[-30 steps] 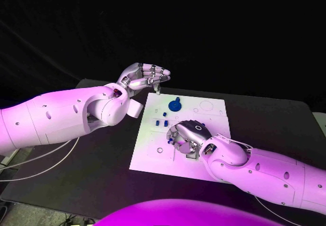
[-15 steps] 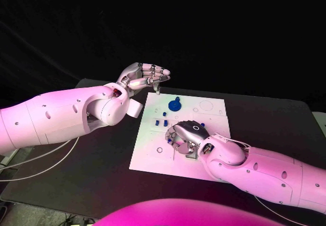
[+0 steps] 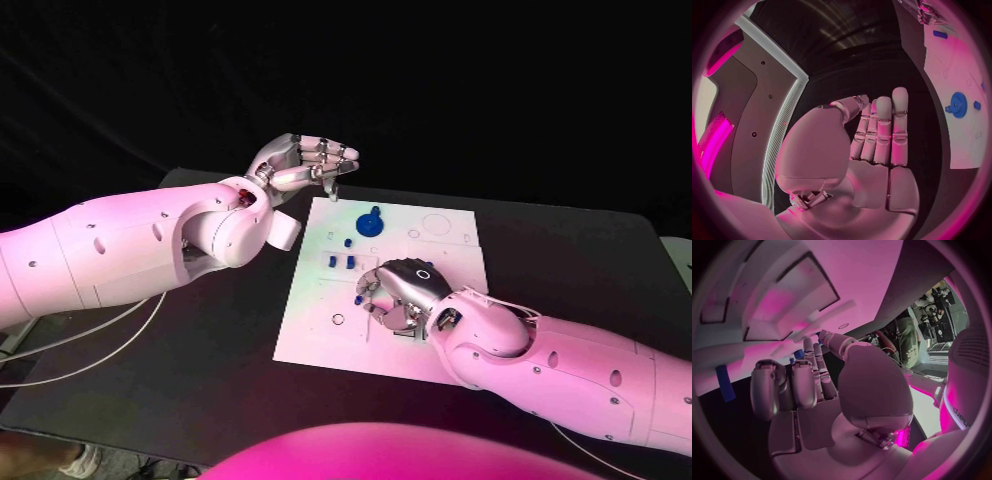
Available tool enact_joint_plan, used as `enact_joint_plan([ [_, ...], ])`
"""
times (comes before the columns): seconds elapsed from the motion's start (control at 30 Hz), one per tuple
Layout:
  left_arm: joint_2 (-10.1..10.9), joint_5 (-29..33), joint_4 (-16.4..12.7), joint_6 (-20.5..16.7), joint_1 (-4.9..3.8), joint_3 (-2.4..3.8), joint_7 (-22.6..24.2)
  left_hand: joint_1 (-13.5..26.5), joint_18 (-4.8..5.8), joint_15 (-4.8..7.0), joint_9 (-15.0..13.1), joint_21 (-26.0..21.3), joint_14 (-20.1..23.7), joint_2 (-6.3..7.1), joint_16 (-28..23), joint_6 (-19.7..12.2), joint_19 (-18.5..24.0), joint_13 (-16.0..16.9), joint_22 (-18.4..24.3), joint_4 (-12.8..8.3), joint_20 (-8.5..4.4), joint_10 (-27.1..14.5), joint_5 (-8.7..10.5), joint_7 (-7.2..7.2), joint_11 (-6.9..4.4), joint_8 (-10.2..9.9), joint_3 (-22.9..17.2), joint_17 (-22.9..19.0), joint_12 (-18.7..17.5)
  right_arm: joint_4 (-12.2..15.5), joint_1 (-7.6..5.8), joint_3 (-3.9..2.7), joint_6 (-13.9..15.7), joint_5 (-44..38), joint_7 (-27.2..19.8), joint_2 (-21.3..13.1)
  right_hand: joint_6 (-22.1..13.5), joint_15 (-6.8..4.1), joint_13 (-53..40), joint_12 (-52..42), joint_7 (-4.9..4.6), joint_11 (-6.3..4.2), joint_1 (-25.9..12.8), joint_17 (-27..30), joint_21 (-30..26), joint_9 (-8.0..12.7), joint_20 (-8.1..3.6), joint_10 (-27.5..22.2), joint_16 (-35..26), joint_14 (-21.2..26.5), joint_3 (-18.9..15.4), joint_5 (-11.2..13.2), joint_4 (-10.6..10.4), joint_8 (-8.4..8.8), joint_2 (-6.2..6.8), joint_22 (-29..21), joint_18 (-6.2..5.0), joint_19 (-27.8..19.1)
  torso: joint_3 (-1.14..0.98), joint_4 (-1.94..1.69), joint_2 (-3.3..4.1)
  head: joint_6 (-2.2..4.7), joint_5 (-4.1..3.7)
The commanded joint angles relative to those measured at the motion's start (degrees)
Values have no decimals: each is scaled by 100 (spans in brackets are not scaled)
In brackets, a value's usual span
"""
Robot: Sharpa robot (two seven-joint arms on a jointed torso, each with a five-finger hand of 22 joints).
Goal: Assemble the parts on the task board
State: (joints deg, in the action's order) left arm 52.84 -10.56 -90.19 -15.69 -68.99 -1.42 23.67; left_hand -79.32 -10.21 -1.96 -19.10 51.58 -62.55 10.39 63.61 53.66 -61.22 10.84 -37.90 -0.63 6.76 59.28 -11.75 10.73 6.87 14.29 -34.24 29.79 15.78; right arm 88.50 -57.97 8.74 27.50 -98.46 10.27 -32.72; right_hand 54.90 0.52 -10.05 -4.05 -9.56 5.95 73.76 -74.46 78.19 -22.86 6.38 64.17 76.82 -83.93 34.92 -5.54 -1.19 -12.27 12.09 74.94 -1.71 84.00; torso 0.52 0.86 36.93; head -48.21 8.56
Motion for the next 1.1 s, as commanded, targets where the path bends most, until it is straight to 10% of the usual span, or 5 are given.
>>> enact_joint_plan([
  [0.03, 7, 26, -15, 15, -2, 3, 17, 27, -40, -14, 6, -23, 22, -55, -16, -23, 41, -6, 6, -8, 18, -37, -37, -3, -2, 30, 40, -8, 24, 142, -8, -7, 283, -157, 130, -97, -44, 51, 9, -1, 7, 0, -1, 62, -164, 16, 28, -54, -56, -232, -27, -23, -30, 44, 81, 832, -137, 46, -5, 9, 2, 19, -10],
  [0.47, 37, 26, -11, 43, -2, 3, 7, 27, -40, -14, 6, -23, 22, -55, -16, -23, 41, -6, 6, -8, 18, -37, -37, -3, -2, 30, 40, -8, 24, 884, -387, -138, 548, 195, 67, -989, -148, 43, 47, -232, 32, -5, 49, 289, -692, 63, 29, -326, -186, -151, -253, -45, -157, 164, 68, 550, -235, -116, 1, 9, -5, 73, -140],
  [0.77, 29, 26, 0, 89, -1, 0, 6, 31, -40, -15, 8, -25, 23, -59, -14, -25, 41, -7, 8, -8, 19, -43, -37, -2, -1, 32, 42, -11, 29, 717, -991, -200, -614, 619, -26, -1519, -209, 35, 85, -335, 53, -29, -46, 208, -595, 88, 14, -356, -64, -202, -476, -129, -260, 230, 211, 600, -211, -45, 28, 16, -32, 115, -226],
  [1.1, 21, 26, 5, 93, -1, -3, 8, 36, -40, -16, 8, -27, 23, -60, -14, -26, 41, -7, 9, -6, 20, -43, -36, -2, -1, 34, 45, -13, 32, 489, -1036, -180, -1209, 118, 20, -1439, -219, 24, 140, -348, 129, -37, 74, 305, -721, 94, -6, -484, -120, -168, -654, -65, -280, 248, 183, 540, -232, -85, 23, 8, -21, 117, -230],
])
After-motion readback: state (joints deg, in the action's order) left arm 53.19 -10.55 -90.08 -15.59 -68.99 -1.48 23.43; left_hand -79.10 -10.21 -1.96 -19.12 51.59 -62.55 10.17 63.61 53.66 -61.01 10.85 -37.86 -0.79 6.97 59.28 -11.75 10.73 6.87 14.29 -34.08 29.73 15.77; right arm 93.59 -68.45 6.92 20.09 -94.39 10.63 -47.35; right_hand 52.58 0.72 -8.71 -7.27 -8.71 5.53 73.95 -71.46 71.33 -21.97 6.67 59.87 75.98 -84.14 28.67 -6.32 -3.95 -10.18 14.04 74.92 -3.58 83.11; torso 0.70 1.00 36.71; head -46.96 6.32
